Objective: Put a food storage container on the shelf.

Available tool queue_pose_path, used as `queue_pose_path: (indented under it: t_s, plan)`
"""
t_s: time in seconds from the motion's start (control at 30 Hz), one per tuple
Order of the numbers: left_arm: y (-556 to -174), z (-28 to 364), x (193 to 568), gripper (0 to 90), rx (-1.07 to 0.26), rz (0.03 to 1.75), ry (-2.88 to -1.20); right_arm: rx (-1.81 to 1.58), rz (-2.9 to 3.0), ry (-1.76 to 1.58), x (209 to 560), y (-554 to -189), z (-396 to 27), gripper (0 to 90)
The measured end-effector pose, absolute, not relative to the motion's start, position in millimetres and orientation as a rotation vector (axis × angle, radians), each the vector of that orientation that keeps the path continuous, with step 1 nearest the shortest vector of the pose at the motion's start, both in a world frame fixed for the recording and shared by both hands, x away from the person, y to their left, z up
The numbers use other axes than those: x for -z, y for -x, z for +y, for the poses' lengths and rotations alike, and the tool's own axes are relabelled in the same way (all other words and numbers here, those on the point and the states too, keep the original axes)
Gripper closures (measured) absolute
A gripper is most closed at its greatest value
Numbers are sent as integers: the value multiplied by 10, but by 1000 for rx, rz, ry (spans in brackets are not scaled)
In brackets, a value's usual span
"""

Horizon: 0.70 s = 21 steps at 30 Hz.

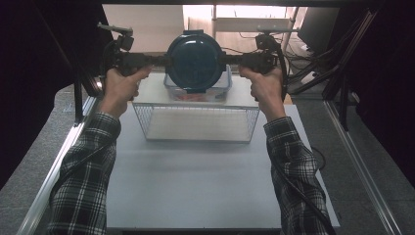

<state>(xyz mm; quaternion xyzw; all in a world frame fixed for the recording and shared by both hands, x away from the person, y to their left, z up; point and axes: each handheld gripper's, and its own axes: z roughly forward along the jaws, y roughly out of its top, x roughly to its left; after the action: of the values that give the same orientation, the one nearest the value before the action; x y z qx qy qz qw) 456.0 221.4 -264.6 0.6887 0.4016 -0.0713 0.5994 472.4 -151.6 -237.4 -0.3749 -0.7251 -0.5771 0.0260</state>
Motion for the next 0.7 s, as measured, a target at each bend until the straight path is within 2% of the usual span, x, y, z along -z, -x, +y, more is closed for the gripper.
queue_pose_path:
  t_s: [0.23, 0.57, 0.63, 0.7]
  plan:
    - [-4628, 2224, 2643, 571, 189, 951, -1584, 1779, -2200, 1175, 2393, -4804, -1504, 573]
    - [-4718, 2175, 2693, 539, 195, 977, -1538, 1756, -2220, 1254, 2429, -4851, -1494, 514]
    - [-4743, 2142, 2698, 504, 191, 1012, -1539, 1752, -2304, 1299, 2411, -4836, -1483, 599]
    - [-4807, 2143, 2748, 447, 254, 1059, -1518, 1742, -2352, 1302, 2403, -4828, -1453, 604]
